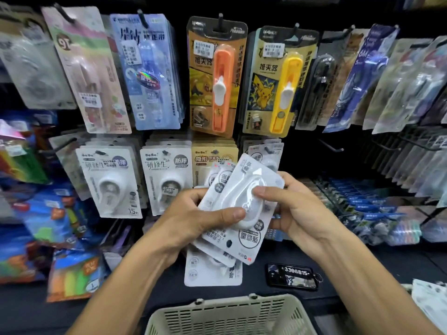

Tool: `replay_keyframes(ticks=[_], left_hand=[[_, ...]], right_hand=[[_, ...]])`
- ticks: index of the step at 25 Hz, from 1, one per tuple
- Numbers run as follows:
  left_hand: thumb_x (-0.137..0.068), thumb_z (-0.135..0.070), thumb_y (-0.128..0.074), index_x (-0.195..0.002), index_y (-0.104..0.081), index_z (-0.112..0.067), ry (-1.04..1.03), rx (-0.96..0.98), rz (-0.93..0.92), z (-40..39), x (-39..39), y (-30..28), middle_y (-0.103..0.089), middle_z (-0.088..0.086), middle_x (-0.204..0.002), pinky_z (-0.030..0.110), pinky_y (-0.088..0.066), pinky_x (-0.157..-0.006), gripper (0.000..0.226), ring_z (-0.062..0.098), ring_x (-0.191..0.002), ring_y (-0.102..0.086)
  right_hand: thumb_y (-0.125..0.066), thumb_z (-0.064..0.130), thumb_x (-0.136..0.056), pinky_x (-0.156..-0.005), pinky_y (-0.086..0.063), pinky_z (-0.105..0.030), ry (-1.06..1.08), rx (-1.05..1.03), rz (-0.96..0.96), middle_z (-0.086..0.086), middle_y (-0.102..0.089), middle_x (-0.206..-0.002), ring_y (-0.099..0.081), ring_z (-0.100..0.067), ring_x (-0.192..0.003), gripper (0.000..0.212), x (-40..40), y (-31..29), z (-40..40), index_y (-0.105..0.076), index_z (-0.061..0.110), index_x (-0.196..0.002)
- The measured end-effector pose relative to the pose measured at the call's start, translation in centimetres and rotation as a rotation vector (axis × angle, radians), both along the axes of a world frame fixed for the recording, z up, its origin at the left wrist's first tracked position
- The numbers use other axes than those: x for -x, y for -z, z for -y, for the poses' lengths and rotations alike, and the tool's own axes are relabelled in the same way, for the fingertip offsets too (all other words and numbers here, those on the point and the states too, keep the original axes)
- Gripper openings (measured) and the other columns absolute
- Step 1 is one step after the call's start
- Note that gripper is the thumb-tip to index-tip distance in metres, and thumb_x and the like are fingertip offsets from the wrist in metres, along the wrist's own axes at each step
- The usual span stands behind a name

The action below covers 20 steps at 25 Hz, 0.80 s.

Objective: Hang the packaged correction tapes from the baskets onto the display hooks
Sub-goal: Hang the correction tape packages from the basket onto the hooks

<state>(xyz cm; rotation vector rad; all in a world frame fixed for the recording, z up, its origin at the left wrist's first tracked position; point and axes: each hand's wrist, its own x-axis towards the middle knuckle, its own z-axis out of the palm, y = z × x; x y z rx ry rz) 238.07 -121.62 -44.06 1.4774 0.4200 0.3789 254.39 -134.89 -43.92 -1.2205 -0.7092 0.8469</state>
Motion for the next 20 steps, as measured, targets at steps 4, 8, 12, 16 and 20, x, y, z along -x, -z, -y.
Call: replay_keyframes(ticks=[4, 8, 12, 16, 20], left_hand=[[-0.032, -0.052, -0.102, -0.089, -0.081, -0.031, 0.038, -0.015, -0.038, 0.3, 0.3, 0.3, -0.081, 0.009, -0.096, 0.036, -0.065, -0.063, 0.064, 0.029, -0.084, -0.080], [-0.052, -0.039, -0.099, -0.093, -0.081, -0.031, 0.119, -0.172, -0.065, 0.4, 0.5, 0.2, -0.082, 0.001, -0.093, 0.022, -0.061, -0.063, 0.045, 0.019, -0.082, -0.080], [-0.036, -0.061, -0.097, -0.088, -0.082, -0.024, 0.115, -0.082, 0.028, 0.6, 0.4, 0.4, -0.081, 0.012, -0.094, 0.030, -0.063, -0.062, 0.066, 0.025, -0.079, -0.079], [-0.048, -0.058, -0.096, -0.087, -0.083, -0.016, -0.128, 0.055, 0.067, 0.4, -0.1, 0.7, -0.080, 0.017, -0.094, 0.033, -0.059, -0.060, 0.058, 0.029, -0.075, -0.076], [-0.058, -0.046, -0.092, -0.086, -0.084, -0.019, -0.299, -0.005, 0.153, -0.3, 0.3, 0.2, -0.081, 0.010, -0.089, 0.029, -0.059, -0.051, 0.040, 0.021, -0.069, -0.078]], right_hand=[[-0.090, 0.029, -0.052, -0.051, -0.049, -0.018, -0.004, 0.100, 0.309, -0.001, -0.075, -0.082, -0.067, -0.009, -0.066, 0.035, -1.4, -1.8, 1.6, -0.074, 0.023, -0.083], [-0.096, 0.015, -0.060, -0.073, -0.059, -0.026, -0.019, 0.077, 0.755, 0.004, -0.071, -0.102, -0.068, -0.017, -0.088, 0.060, -1.9, -2.7, 2.5, -0.067, 0.031, -0.111], [-0.083, 0.011, -0.065, -0.071, -0.061, -0.032, -0.157, -0.035, 0.248, -0.012, -0.076, -0.103, -0.074, -0.025, -0.086, 0.046, -2.6, -2.5, 2.9, -0.074, 0.014, -0.110], [-0.077, 0.020, -0.071, -0.084, -0.050, -0.036, 0.061, -0.172, -0.105, -0.015, -0.071, -0.111, -0.066, -0.028, -0.095, 0.050, -3.9, -1.7, 3.0, -0.068, 0.006, -0.118], [-0.069, 0.019, -0.081, -0.060, -0.041, -0.027, 0.410, -0.288, -0.451, -0.006, -0.067, -0.116, -0.063, -0.021, -0.086, 0.041, -3.6, -0.1, 2.4, -0.059, 0.018, -0.121]])
